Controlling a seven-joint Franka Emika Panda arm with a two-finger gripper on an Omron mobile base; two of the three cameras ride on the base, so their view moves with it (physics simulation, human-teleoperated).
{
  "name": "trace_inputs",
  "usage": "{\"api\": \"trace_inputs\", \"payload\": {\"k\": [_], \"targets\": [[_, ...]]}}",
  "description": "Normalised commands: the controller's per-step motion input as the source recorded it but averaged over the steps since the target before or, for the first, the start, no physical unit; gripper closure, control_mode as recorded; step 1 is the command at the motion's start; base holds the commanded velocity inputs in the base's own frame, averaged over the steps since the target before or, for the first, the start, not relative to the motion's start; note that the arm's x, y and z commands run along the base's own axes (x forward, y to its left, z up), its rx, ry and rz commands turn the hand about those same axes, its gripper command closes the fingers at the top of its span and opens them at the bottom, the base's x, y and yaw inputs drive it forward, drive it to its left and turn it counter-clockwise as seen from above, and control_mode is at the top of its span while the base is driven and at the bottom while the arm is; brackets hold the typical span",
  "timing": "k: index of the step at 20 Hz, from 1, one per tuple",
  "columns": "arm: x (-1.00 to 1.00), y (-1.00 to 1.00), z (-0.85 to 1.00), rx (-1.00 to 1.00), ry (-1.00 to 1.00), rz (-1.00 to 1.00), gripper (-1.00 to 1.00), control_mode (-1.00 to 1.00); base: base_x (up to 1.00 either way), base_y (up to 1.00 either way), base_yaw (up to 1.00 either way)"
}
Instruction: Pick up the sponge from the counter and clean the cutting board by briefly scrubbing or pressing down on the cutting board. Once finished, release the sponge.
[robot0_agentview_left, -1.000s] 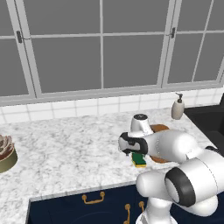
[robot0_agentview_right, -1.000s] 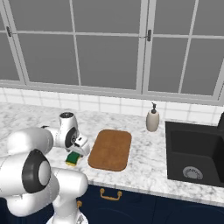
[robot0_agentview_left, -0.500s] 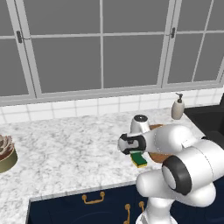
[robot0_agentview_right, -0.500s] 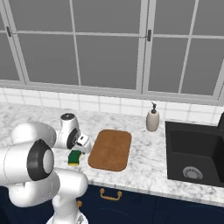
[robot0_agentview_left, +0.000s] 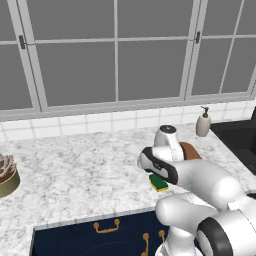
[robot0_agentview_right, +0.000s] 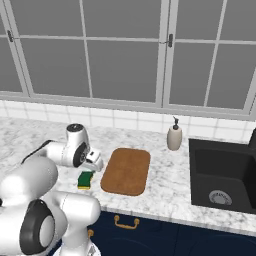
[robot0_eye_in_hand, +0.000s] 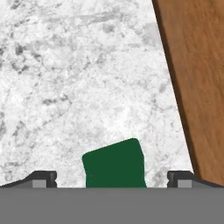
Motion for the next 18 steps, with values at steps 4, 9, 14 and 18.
{"api": "trace_inputs", "payload": {"k": [4, 9, 14, 18], "targets": [[-0.54, -0.12, -0.37, 0.04, -0.04, 0.07, -1.00, -1.00, 0.00, 0.00, 0.00], [-0.24, -0.30, -0.57, 0.06, 0.02, 0.08, -1.00, -1.00, 0.00, 0.00, 0.00], [-0.16, -0.03, -0.82, 0.01, 0.09, 0.08, -1.00, -1.00, 0.00, 0.00, 0.00], [-0.39, 0.00, -0.78, 0.00, 0.05, 0.07, -1.00, -1.00, 0.00, 0.00, 0.00]]}}
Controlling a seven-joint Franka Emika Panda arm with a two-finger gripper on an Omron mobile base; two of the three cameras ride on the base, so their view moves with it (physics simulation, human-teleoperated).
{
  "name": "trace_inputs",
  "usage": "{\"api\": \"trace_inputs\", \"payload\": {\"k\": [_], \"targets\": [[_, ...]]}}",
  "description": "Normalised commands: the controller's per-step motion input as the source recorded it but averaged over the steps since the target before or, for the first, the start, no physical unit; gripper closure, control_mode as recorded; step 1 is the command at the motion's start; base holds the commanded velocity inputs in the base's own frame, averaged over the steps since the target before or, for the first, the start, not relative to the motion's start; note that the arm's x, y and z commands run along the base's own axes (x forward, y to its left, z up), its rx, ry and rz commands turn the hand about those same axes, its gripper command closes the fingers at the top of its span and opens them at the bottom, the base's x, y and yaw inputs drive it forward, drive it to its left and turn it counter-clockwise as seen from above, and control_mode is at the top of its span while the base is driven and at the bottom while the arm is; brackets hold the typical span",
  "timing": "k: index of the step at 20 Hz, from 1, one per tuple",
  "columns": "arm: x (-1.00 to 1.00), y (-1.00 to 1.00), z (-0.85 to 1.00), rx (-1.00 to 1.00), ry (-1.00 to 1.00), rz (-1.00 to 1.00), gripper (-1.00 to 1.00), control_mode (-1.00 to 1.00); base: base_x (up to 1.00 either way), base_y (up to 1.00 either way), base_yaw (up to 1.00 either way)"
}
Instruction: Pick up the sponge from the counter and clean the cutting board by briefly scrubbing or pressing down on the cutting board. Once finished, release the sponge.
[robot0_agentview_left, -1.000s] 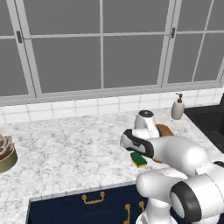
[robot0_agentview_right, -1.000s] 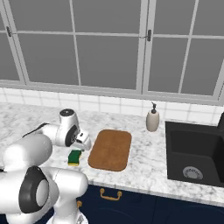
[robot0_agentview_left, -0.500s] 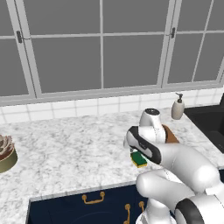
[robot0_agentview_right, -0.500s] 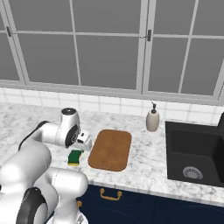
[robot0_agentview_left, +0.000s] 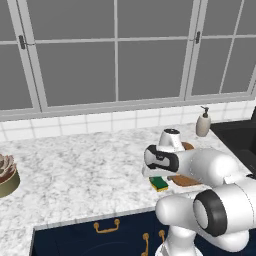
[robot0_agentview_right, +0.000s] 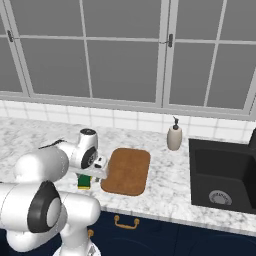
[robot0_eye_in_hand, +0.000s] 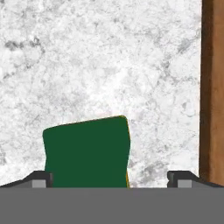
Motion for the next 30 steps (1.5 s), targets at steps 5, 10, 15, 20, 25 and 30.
{"api": "trace_inputs", "payload": {"k": [5, 10, 15, 20, 25, 30], "targets": [[-0.46, 0.04, -0.41, 0.00, 0.01, 0.07, -1.00, -1.00, 0.00, 0.00, 0.00], [-0.59, 0.21, -0.45, 0.00, 0.00, 0.03, -1.00, -1.00, 0.00, 0.00, 0.00], [-0.56, 0.28, -0.60, 0.00, 0.00, 0.02, 1.00, -1.00, 0.00, 0.00, 0.00], [-0.01, 0.12, -0.03, 0.00, 0.00, 0.00, 1.00, -1.00, 0.00, 0.00, 0.00], [-0.05, 0.01, 0.00, 0.00, 0.00, -0.01, 1.00, -1.00, 0.00, 0.00, 0.00], [-0.46, -0.10, 0.41, 0.00, -0.05, -0.05, 1.00, -1.00, 0.00, 0.00, 0.00]]}}
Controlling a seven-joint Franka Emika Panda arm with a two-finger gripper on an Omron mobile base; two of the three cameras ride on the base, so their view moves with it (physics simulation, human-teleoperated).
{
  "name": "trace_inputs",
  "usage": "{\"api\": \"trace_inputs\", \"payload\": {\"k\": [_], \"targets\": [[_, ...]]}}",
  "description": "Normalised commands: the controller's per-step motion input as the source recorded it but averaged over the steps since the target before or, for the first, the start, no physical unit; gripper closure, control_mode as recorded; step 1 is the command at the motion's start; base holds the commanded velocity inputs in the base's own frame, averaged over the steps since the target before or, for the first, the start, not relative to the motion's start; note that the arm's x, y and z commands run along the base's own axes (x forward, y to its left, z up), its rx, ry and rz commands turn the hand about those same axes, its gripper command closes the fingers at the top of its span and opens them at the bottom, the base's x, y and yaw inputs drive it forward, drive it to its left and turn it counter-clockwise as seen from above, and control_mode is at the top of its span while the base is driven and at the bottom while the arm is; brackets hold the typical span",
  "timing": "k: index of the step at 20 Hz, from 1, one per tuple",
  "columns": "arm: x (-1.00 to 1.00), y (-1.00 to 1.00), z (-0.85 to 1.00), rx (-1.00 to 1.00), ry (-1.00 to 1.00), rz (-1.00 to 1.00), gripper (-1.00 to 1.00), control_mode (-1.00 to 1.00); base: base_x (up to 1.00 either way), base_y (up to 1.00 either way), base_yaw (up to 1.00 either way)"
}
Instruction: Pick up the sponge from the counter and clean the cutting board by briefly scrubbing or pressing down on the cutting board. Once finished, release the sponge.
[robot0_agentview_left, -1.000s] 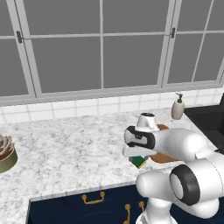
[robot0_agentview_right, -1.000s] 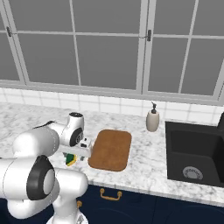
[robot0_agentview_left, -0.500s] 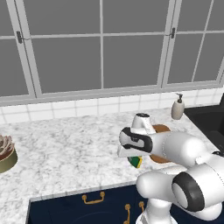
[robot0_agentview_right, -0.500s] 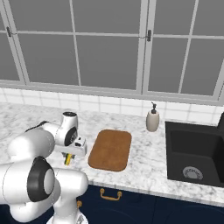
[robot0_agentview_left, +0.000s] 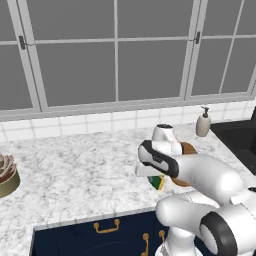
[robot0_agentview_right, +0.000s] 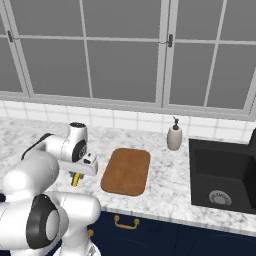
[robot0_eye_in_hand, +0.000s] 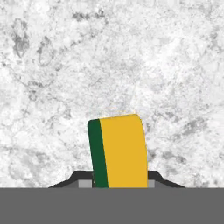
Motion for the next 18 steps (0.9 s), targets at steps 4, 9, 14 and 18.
{"api": "trace_inputs", "payload": {"k": [4, 9, 14, 18], "targets": [[-0.06, -0.55, 0.54, 0.00, -0.01, -0.07, 1.00, -1.00, 0.00, 0.00, 0.00], [0.00, -0.39, 0.40, 0.00, 0.00, -0.06, 1.00, -1.00, 0.00, 0.00, 0.00], [0.18, -0.48, 0.05, 0.00, 0.00, -0.06, 1.00, -1.00, 0.00, 0.00, 0.00], [0.14, -0.42, 0.00, 0.00, 0.00, -0.03, 1.00, -1.00, 0.00, 0.00, 0.00]]}}
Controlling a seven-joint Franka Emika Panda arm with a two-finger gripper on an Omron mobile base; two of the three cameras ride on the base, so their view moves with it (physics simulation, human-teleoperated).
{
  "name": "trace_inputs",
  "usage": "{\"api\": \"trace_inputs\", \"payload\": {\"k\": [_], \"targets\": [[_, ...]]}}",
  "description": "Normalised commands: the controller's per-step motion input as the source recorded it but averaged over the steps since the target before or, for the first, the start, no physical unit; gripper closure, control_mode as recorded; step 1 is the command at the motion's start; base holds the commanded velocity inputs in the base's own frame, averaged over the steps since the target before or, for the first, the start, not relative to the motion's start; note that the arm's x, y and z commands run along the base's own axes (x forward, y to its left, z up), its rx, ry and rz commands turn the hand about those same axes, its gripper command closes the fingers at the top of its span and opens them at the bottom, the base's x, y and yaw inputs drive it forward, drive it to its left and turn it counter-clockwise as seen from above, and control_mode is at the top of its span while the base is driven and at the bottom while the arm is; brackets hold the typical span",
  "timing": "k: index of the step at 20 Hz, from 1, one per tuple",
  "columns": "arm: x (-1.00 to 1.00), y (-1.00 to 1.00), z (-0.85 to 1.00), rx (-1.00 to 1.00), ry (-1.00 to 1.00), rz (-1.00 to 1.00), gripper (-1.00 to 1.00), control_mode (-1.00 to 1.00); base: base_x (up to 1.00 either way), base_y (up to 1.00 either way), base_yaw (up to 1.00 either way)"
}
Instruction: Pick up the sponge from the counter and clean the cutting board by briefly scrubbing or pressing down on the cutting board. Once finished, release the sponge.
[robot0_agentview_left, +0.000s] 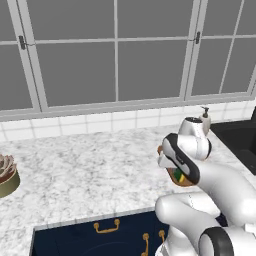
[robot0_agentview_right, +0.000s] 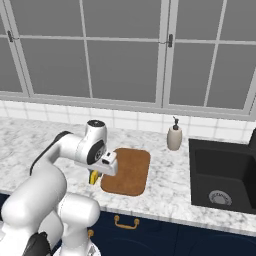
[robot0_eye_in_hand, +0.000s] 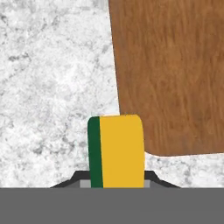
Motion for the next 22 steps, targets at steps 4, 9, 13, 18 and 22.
{"api": "trace_inputs", "payload": {"k": [4, 9, 13, 18, 22], "targets": [[0.29, -0.38, 0.00, 0.00, 0.00, -0.01, 1.00, -1.00, 0.00, 0.00, 0.00], [0.13, -0.38, -0.03, 0.00, 0.00, 0.00, 1.00, -1.00, 0.00, 0.00, 0.00], [0.06, -0.08, -0.29, 0.00, -0.01, 0.00, 1.00, -1.00, 0.00, 0.00, 0.00], [0.11, 0.00, -0.40, 0.00, -0.06, 0.00, 1.00, -1.00, 0.00, 0.00, 0.00], [0.05, -0.15, -0.02, 0.00, 0.00, 0.00, 1.00, -1.00, 0.00, 0.00, 0.00]]}}
